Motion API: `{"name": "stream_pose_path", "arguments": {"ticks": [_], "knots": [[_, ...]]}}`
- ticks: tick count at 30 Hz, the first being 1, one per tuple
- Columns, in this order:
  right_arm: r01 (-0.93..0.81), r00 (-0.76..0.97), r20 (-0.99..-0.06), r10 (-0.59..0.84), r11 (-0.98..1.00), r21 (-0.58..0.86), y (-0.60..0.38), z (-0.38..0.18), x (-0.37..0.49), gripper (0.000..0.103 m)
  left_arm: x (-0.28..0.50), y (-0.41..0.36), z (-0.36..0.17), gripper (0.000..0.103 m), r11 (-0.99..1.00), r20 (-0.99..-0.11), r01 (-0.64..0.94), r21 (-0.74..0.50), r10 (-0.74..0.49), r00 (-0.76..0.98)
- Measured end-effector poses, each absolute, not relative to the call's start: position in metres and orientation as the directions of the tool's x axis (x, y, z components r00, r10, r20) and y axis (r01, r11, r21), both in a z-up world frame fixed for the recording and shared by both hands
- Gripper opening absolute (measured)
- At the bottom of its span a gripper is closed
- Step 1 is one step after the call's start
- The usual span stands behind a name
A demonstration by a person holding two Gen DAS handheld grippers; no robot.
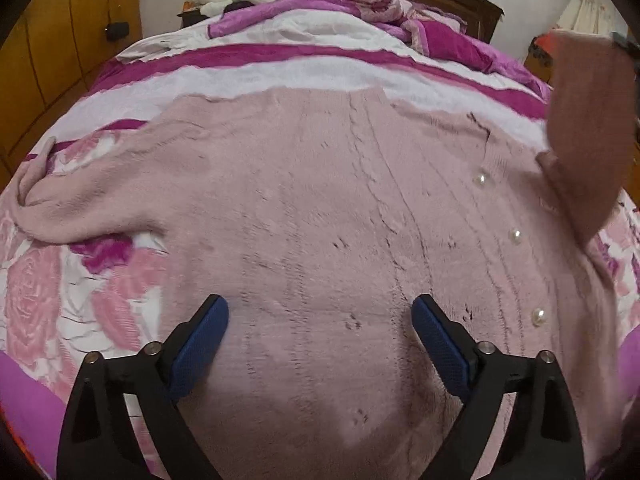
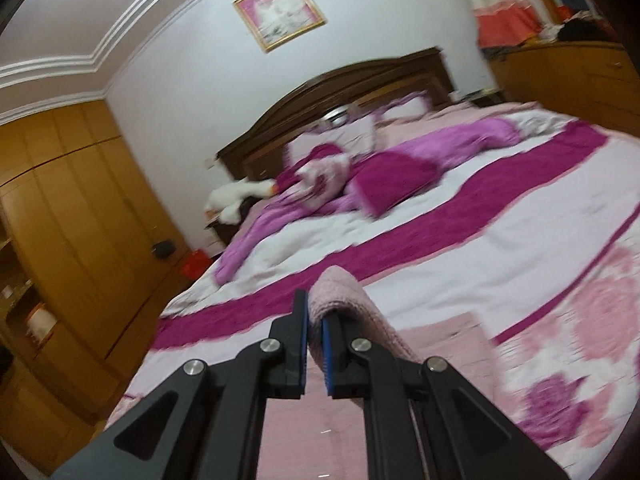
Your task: Fold small clothes
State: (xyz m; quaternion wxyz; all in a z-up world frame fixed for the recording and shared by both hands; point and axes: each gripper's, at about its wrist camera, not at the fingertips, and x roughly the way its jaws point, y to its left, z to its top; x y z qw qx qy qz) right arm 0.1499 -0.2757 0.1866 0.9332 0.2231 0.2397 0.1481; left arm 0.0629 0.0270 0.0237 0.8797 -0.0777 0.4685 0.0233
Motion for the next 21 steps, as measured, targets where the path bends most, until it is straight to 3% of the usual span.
{"name": "stream_pose_path", "arguments": {"ticks": [5,11,15,17,19,21], "knots": [[-0.228,0.774,-0.42,0.474,0.827,0.514,-0.21,0.149,0.159,0.006,0.053,0.047,0.053,0.074,0.986,-0.778,-0.137,-0.093,0.014,0.629],[-0.278,0.639,-0.543,0.545,0.821,0.498,-0.14,0.077,0.166,0.007,0.05,0.068,0.07,0.074,0.984,-0.748,-0.163,-0.065,0.06,0.661],[-0.301,0.52,-0.642,0.564,0.824,0.479,-0.115,0.041,0.163,0.012,0.055,0.079,0.07,0.074,0.981,-0.752,-0.176,-0.082,0.055,0.657],[-0.311,0.478,-0.67,0.568,0.823,0.476,-0.111,0.033,0.161,0.02,0.055,0.082,0.072,0.074,0.981,-0.749,-0.175,-0.085,0.053,0.66],[-0.317,0.455,-0.679,0.576,0.817,0.481,-0.116,0.034,0.154,0.043,0.057,0.079,0.075,0.074,0.984,-0.745,-0.16,-0.079,0.049,0.665],[-0.317,0.454,-0.676,0.58,0.815,0.486,-0.126,0.041,0.149,0.054,0.062,0.075,0.079,0.074,0.987,-0.744,-0.132,-0.086,0.025,0.668]]}}
